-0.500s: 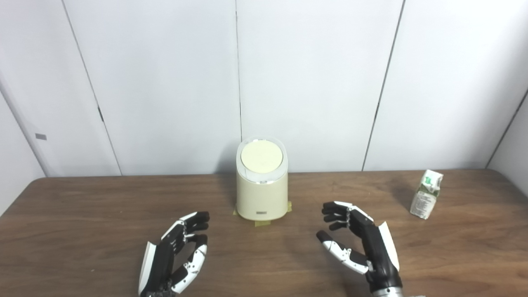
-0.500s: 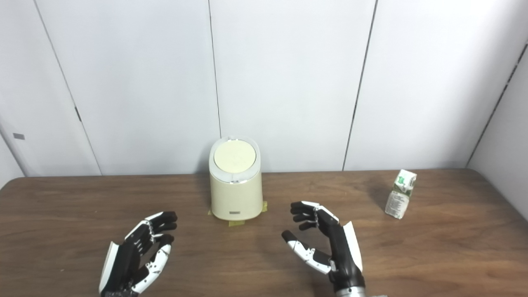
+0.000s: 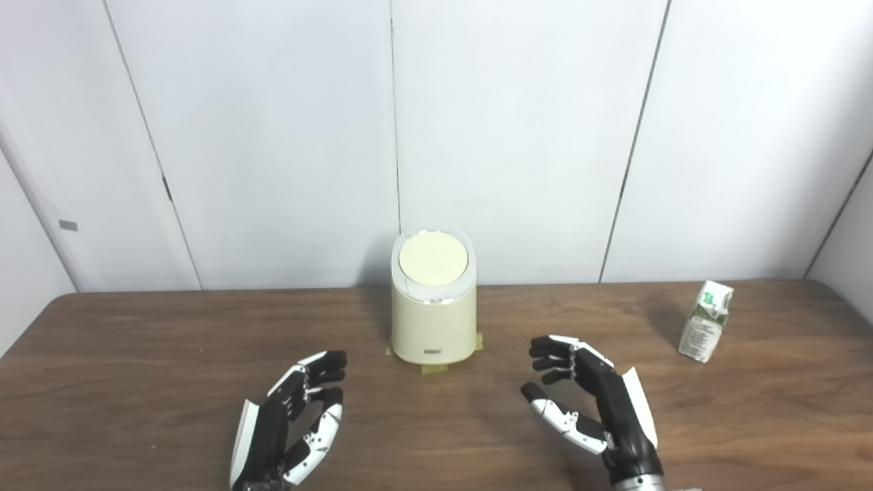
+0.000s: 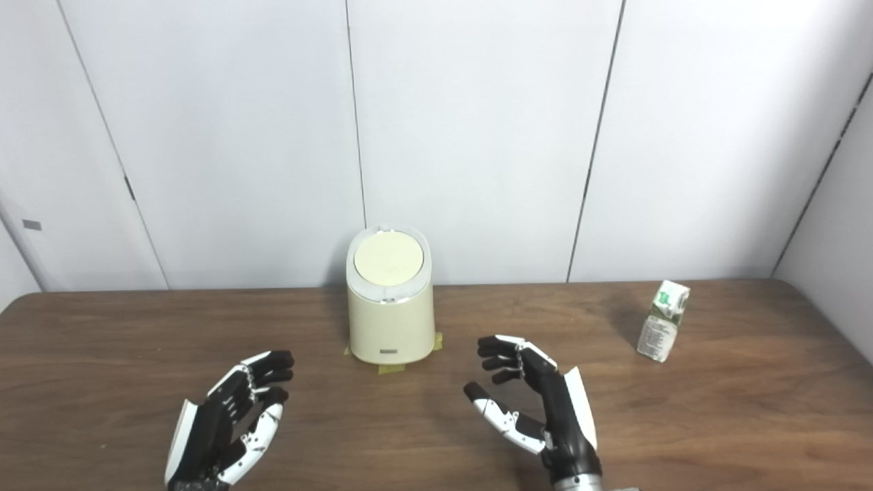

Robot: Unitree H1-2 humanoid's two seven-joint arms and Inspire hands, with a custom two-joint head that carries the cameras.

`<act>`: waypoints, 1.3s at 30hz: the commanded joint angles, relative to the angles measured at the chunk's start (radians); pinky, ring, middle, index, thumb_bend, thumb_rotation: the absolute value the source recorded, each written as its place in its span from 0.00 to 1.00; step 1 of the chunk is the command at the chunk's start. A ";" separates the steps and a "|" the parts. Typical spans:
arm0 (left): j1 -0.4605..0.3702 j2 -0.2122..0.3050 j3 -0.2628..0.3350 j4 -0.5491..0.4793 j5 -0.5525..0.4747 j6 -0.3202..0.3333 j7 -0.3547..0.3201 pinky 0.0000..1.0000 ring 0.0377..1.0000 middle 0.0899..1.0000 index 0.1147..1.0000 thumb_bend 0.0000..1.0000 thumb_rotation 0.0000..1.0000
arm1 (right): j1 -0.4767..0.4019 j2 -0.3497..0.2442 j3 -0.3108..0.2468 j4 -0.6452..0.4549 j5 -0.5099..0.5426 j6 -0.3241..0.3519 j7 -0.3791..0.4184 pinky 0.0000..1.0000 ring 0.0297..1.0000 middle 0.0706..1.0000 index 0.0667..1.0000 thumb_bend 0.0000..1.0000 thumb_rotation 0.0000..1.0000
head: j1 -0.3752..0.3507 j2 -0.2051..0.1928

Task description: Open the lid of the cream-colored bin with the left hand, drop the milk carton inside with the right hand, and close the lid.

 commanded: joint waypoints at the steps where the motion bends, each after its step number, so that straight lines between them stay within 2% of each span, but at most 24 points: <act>1: 0.023 0.015 0.006 0.023 0.008 -0.015 0.001 0.64 0.72 0.73 0.70 0.18 0.25 | 0.036 -0.023 -0.002 0.023 -0.019 -0.016 -0.005 0.54 0.62 0.64 0.64 0.27 0.28 | -0.007 0.003; 3: 0.024 0.008 0.011 0.012 -0.005 -0.003 0.003 0.64 0.72 0.73 0.70 0.20 0.26 | 0.037 -0.022 -0.001 0.019 -0.020 -0.013 -0.004 0.54 0.62 0.64 0.64 0.27 0.28 | -0.007 0.003; 4: 0.024 0.005 0.012 -0.002 -0.007 0.005 0.003 0.64 0.73 0.73 0.70 0.22 0.31 | 0.039 -0.020 -0.001 0.015 -0.017 -0.006 -0.003 0.55 0.62 0.64 0.64 0.27 0.27 | -0.008 0.005; 5: 0.024 0.003 0.013 -0.013 -0.009 0.010 0.002 0.65 0.73 0.74 0.71 0.25 0.41 | 0.040 -0.018 -0.002 0.012 -0.015 -0.001 -0.002 0.55 0.63 0.65 0.64 0.27 0.27 | -0.008 0.005; 6: 0.023 0.001 0.013 -0.022 -0.013 0.008 0.002 0.66 0.74 0.75 0.71 0.27 0.46 | 0.041 -0.017 -0.004 0.011 -0.013 0.000 -0.002 0.55 0.63 0.65 0.64 0.28 0.27 | -0.008 0.007; 11: -0.006 -0.006 0.014 -0.066 0.035 0.022 0.019 0.70 0.78 0.78 0.76 0.36 0.60 | 0.039 -0.021 -0.003 0.017 -0.008 -0.008 -0.001 0.54 0.62 0.64 0.64 0.28 0.27 | -0.012 0.006; 17: -0.119 -0.011 0.010 -0.118 0.125 0.139 0.015 0.87 0.92 0.93 0.92 0.48 0.74 | 0.034 -0.024 -0.002 0.032 -0.011 -0.022 -0.006 0.54 0.61 0.64 0.64 0.27 0.24 | -0.013 0.006; 20: -0.181 -0.014 0.006 -0.134 0.140 0.233 -0.006 0.93 0.97 0.99 0.98 0.55 0.80 | 0.030 -0.020 -0.003 0.036 -0.011 -0.012 -0.010 0.54 0.62 0.64 0.64 0.28 0.27 | -0.013 0.005; 25: -0.292 -0.017 -0.024 -0.131 0.201 0.391 -0.031 0.99 1.00 1.00 1.00 0.59 0.86 | 0.016 -0.024 -0.003 0.062 -0.014 -0.030 -0.017 0.54 0.62 0.64 0.64 0.27 0.25 | -0.011 0.000; 29: -0.366 -0.019 -0.050 -0.136 0.256 0.511 -0.046 1.00 1.00 1.00 1.00 0.63 0.81 | 0.011 -0.026 -0.003 0.070 0.001 -0.022 -0.009 0.55 0.63 0.65 0.65 0.27 0.28 | -0.004 -0.005; 34: -0.462 -0.010 -0.064 -0.088 0.260 0.552 -0.058 1.00 1.00 1.00 1.00 0.65 0.70 | 0.005 -0.029 -0.001 0.091 0.000 -0.036 -0.017 0.55 0.63 0.65 0.65 0.28 0.26 | -0.004 -0.010; 37: -0.515 -0.012 -0.080 -0.067 0.294 0.619 -0.065 1.00 1.00 1.00 1.00 0.69 0.65 | 0.004 -0.022 -0.004 0.091 0.009 -0.023 -0.017 0.56 0.64 0.66 0.65 0.29 0.25 | -0.002 -0.007; 39: -0.543 -0.014 -0.094 -0.047 0.315 0.638 -0.059 1.00 1.00 1.00 1.00 0.73 0.59 | 0.003 -0.021 -0.003 0.092 0.011 -0.021 -0.017 0.54 0.63 0.65 0.65 0.29 0.25 | -0.002 -0.006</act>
